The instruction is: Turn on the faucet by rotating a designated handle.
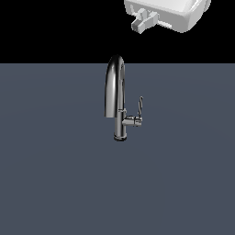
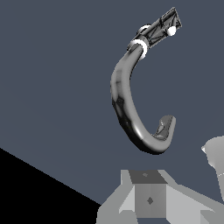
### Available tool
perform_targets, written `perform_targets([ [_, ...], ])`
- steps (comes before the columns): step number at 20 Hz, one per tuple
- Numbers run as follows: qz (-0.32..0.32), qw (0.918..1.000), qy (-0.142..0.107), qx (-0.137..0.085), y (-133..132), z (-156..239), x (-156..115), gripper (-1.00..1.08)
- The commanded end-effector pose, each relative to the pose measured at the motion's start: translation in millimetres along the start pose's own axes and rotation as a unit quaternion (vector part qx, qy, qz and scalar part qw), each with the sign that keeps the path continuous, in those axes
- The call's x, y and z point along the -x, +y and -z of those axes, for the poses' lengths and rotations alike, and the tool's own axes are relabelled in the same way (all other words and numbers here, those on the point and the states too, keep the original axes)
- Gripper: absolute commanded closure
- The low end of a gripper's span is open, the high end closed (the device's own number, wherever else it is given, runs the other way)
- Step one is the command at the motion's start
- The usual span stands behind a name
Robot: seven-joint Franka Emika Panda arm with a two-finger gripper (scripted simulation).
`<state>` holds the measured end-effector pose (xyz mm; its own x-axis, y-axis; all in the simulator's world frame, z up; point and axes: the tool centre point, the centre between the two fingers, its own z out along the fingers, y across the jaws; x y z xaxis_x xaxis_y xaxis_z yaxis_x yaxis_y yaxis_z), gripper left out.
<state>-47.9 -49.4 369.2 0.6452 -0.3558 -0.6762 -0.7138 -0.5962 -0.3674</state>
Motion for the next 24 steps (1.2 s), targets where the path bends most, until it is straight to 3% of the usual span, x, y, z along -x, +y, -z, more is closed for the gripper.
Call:
perform_targets([
  [1,-0.025,0.9991,-0.022,-0.027,0,-1,-19,1.08],
  [6,-0.078,0.9912,-0.067,-0.083,4,-7,-58,1.08],
  [11,-0.133,0.9743,-0.114,-0.141,11,-17,-97,1.08],
  [18,-0.210,0.9349,-0.180,-0.222,25,-41,-149,1.08],
  [24,-0.261,0.8987,-0.222,-0.274,36,-63,-179,1.08],
])
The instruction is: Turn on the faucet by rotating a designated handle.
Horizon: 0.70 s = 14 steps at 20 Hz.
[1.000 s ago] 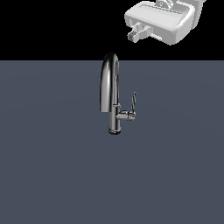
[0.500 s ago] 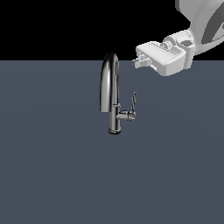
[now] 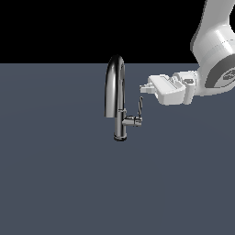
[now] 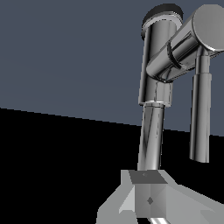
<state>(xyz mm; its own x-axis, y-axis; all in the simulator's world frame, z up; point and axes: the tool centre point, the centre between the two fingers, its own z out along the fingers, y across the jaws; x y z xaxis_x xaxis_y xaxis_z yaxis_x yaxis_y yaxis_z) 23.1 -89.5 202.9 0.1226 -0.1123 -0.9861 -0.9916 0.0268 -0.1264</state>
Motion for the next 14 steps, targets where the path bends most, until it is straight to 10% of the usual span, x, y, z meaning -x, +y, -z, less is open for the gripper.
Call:
perform_targets([
  [1,-0.020,0.9994,-0.017,-0.021,0,-2,-14,1.08],
  [14,-0.058,0.9952,-0.050,-0.061,2,-8,-41,1.08],
])
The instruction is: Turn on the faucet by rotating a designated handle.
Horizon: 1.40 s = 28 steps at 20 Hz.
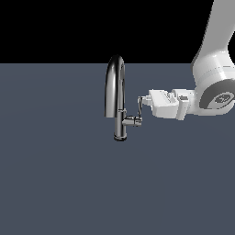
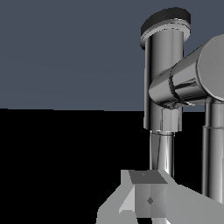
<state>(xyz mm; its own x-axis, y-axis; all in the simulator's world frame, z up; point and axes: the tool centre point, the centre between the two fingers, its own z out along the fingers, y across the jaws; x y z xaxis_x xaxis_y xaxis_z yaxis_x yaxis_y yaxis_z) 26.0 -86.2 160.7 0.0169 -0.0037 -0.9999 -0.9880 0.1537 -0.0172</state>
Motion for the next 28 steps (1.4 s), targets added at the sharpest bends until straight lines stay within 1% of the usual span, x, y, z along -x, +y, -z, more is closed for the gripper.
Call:
perform_targets([
  [1,0.000,1.0000,0.000,-0.001,0,0,0,1.08],
  [4,0.000,1.0000,0.000,-0.001,0,0,0,1.08],
  [23,0.000,1.0000,0.000,-0.001,59,0,8,1.08],
  [24,0.000,1.0000,0.000,-0.001,59,0,8,1.08],
  [25,0.002,1.0000,0.004,-0.007,53,5,7,1.08],
  [28,0.002,1.0000,0.003,-0.005,65,3,-1,1.08],
])
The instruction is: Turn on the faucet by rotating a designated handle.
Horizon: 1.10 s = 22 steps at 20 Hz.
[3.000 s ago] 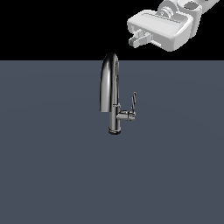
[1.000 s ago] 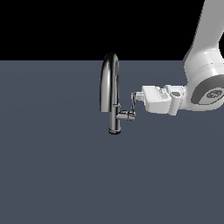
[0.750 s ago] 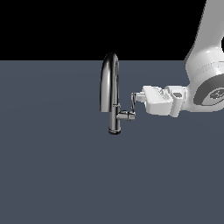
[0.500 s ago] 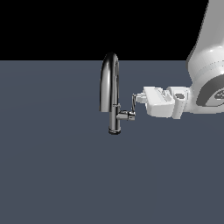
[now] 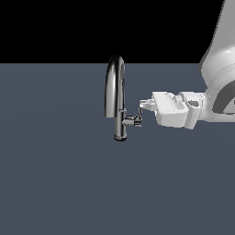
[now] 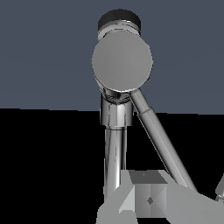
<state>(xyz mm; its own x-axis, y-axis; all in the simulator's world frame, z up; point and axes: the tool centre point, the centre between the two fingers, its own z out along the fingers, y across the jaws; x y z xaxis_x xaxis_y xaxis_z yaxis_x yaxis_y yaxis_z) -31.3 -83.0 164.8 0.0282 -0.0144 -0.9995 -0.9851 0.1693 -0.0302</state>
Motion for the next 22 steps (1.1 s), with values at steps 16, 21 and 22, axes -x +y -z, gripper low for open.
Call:
perform_targets([
  [16,0.004,1.0000,-0.001,0.002,47,-1,-41,1.08],
  [21,-0.001,1.0000,-0.003,0.005,55,-3,-69,1.08],
  [22,-0.002,1.0000,-0.003,0.005,56,-4,-74,1.08],
])
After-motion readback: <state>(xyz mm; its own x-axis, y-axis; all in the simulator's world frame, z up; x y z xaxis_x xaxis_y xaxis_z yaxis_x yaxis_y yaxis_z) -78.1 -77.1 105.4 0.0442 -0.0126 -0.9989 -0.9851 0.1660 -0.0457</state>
